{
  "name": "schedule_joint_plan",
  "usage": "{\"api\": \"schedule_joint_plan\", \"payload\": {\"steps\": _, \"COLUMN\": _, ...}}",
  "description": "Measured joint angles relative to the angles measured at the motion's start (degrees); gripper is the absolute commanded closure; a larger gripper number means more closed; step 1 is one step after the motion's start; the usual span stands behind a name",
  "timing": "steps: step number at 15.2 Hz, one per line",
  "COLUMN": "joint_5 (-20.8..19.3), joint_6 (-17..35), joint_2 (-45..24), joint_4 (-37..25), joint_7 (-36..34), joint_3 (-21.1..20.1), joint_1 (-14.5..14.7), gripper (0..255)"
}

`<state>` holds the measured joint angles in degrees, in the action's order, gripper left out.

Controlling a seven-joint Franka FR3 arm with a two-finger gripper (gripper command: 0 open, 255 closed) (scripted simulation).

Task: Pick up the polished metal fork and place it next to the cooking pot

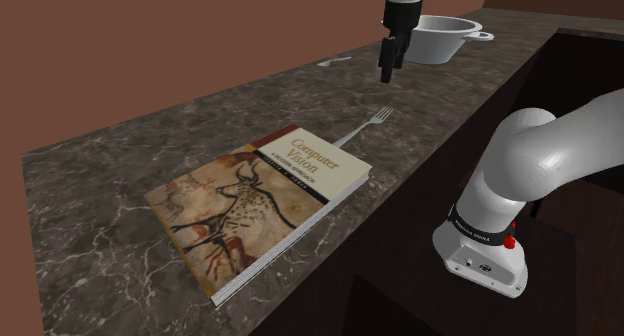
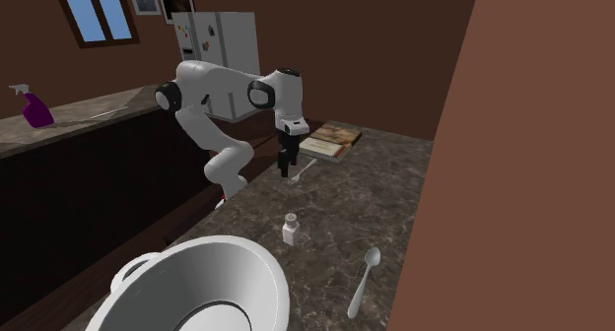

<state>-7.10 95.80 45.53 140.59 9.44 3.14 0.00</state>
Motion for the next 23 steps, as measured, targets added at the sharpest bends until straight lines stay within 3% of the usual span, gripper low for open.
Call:
{"api": "schedule_joint_plan", "payload": {"steps": 2, "joint_5": -0.1, "joint_6": 0.6, "joint_2": -0.1, "joint_4": 0.5, "joint_7": 2.2, "joint_3": 0.4, "joint_1": 1.3, "gripper": 0}}
{"api": "schedule_joint_plan", "payload": {"steps": 9, "joint_5": -1.5, "joint_6": 3.3, "joint_2": 1.4, "joint_4": 5.7, "joint_7": 37.7, "joint_3": 4.5, "joint_1": 19.0, "gripper": 0}}
{"api": "schedule_joint_plan", "payload": {"steps": 10, "joint_5": -1.8, "joint_6": 3.7, "joint_2": 2.0, "joint_4": 6.8, "joint_7": 40.7, "joint_3": 5.0, "joint_1": 20.3, "gripper": 0}}
{"api": "schedule_joint_plan", "payload": {"steps": 17, "joint_5": -2.7, "joint_6": 8.5, "joint_2": 2.4, "joint_4": 12.0, "joint_7": 43.7, "joint_3": 6.1, "joint_1": 21.3, "gripper": 0}}
{"api": "schedule_joint_plan", "payload": {"steps": 23, "joint_5": -2.8, "joint_6": 9.2, "joint_2": 2.2, "joint_4": 12.6, "joint_7": 43.7, "joint_3": 6.2, "joint_1": 21.3, "gripper": 0}}
